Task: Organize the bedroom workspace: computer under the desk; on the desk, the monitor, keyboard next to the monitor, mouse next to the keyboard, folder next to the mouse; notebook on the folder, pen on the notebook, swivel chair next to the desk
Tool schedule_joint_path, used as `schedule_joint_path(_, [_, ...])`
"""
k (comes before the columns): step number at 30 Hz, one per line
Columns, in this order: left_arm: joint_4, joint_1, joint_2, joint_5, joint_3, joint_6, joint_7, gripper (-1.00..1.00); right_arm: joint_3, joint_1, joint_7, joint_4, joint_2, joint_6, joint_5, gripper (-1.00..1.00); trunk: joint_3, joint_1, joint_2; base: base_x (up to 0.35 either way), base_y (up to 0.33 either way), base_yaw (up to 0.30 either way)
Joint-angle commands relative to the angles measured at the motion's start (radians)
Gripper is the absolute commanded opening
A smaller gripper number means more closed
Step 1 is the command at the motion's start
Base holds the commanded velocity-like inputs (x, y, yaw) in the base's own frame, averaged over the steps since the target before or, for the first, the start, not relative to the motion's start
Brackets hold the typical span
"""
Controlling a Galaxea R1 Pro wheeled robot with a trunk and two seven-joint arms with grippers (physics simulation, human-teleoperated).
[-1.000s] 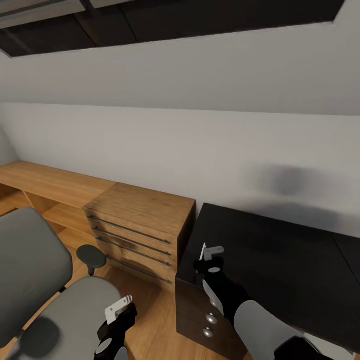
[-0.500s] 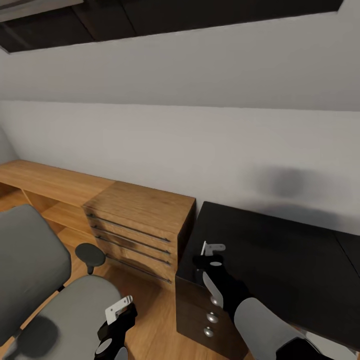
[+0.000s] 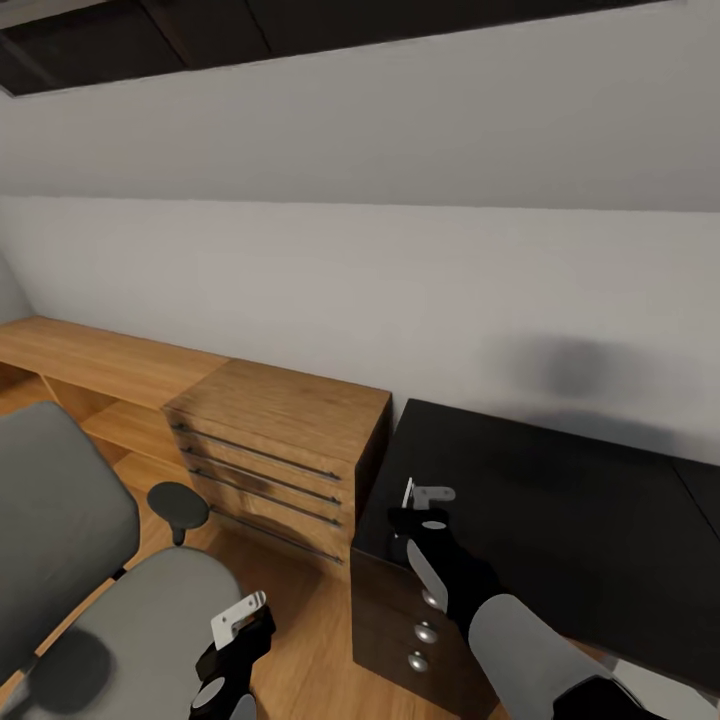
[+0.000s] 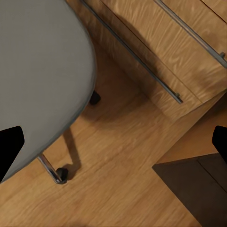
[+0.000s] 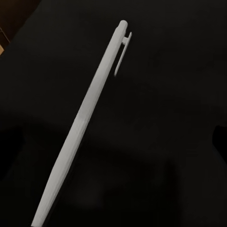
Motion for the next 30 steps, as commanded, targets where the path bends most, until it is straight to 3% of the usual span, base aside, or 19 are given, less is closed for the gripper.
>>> schedule_joint_path(1, [-0.001, -0.001, 0.0, 0.003, -0.002, 0.004, 0.007, 1.0, 0.004, -0.001, -0.008, -0.001, 0.0, 0.005, -0.004, 1.0, -0.004, 0.004, -0.008, 0.0, 0.0, 0.0])
schedule_joint_path(5, [-0.001, -0.001, -0.001, 0.003, -0.003, 0.004, 0.007, 1.0, 0.005, -0.001, -0.009, 0.0, 0.0, 0.006, -0.004, 1.0, -0.017, 0.019, -0.036, 0.0, 0.0, 0.0])
schedule_joint_path(10, [0.027, -0.001, -0.014, 0.005, -0.009, 0.0, 0.011, 1.0, -0.024, 0.0, -0.023, -0.029, 0.0, 0.034, -0.013, 1.0, -0.017, 0.019, -0.036, 0.0, 0.0, 0.0])
schedule_joint_path(16, [0.043, -0.001, -0.022, -0.001, -0.007, 0.001, 0.009, 1.0, 0.009, 0.0, -0.007, -0.052, 0.0, 0.016, -0.001, 1.0, -0.017, 0.019, -0.036, 0.0, 0.0, 0.0])
schedule_joint_path(30, [0.045, -0.001, -0.023, -0.003, -0.007, 0.0, 0.01, 1.0, 0.011, 0.0, -0.005, -0.066, 0.0, -0.02, 0.0, 1.0, -0.017, 0.019, -0.036, 0.0, 0.0, 0.0])
